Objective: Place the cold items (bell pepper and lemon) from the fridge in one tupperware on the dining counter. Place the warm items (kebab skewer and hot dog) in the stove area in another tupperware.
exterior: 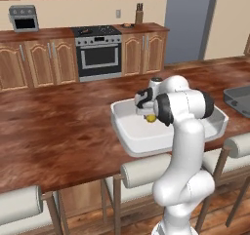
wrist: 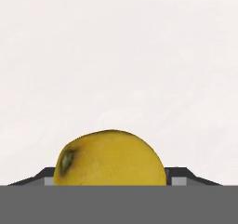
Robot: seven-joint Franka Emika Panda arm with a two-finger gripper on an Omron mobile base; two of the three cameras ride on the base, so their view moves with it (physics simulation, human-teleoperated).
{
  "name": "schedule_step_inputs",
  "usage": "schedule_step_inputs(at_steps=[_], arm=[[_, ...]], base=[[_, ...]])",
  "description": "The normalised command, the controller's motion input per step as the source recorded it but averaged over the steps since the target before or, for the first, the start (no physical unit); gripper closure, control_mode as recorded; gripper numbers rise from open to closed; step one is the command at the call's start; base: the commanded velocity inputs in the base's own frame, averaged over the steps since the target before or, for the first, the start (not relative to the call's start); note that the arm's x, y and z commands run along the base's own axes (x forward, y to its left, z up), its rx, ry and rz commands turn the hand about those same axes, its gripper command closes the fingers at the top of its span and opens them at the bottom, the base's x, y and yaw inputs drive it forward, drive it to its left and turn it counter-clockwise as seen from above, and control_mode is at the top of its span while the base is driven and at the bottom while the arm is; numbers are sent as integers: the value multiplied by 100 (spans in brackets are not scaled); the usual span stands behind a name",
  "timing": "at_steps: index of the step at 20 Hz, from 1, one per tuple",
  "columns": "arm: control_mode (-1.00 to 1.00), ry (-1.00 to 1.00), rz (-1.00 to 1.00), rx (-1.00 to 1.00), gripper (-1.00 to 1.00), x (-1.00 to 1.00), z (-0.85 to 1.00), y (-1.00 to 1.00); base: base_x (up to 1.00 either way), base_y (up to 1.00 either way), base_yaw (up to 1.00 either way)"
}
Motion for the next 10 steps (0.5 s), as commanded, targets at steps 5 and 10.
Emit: schedule_step_inputs(at_steps=[5, 10], arm=[[-100, -33, 1, 1, -100, -9, -1, 0], [-100, -40, 6, 0, -100, 0, 18, 6]], base=[[0, 0, 0], [0, 0, 0]])
